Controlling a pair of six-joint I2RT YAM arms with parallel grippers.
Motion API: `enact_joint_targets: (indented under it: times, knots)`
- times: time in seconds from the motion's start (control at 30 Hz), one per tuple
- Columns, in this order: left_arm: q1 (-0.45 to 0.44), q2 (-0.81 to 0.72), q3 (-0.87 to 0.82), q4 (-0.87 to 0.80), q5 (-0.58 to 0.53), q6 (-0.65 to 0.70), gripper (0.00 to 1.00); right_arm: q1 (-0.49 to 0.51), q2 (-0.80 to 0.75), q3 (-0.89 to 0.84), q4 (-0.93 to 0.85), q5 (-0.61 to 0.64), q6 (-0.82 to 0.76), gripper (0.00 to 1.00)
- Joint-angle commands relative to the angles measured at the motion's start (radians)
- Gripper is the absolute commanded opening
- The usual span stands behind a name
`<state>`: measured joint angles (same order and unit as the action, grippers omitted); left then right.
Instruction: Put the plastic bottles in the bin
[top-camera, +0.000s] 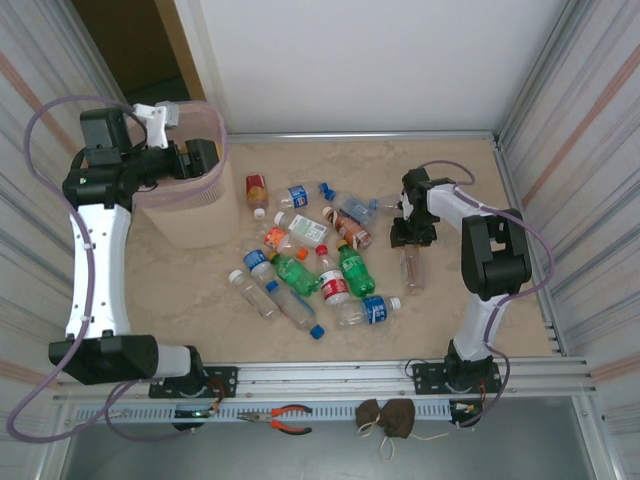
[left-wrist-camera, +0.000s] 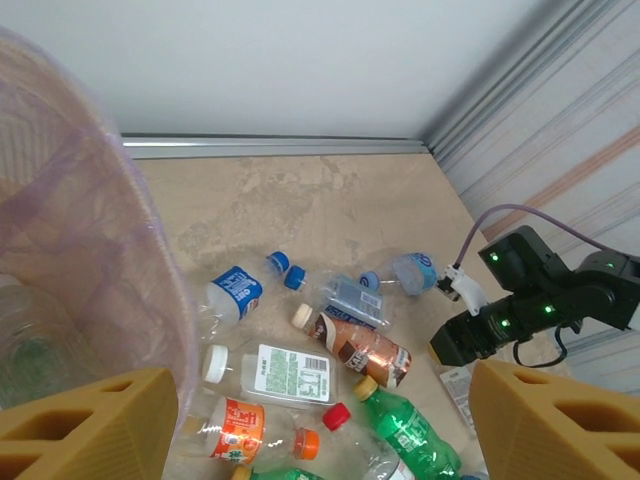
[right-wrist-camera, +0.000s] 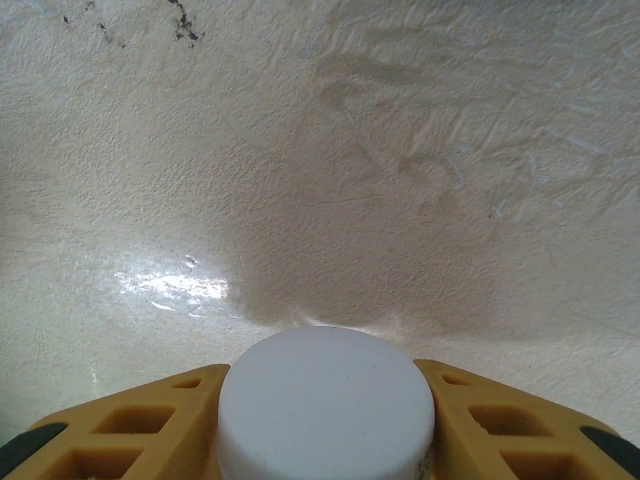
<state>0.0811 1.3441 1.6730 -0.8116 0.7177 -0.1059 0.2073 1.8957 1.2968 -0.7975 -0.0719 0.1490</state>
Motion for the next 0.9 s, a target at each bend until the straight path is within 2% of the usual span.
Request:
enact_joint_targets:
  times: [0.0, 0.33, 0.67, 0.87]
  knots:
    - [-0.026, -0.042, -0.015, 0.031, 0.025, -0.013, 0.77, -0.002, -0.037, 0.019, -0.020, 0.019, 0.010, 0.45]
    - [-0.143, -0.114, -0.172, 0.339, 0.072, -0.094, 0.76, 0.018, -0.271, 0.035, -0.009, 0.031, 0.031, 0.42]
    - [-0.442, -0.081, -0.225, 0.488, -0.075, 0.032, 0.79, 0.150, -0.540, 0.107, 0.115, 0.123, 0.157, 0.40]
    - [-0.582, -0.025, -0.248, 0.595, -0.138, 0.036, 0.84, 0.242, -0.640, 0.126, 0.247, 0.160, 0.233, 0.39]
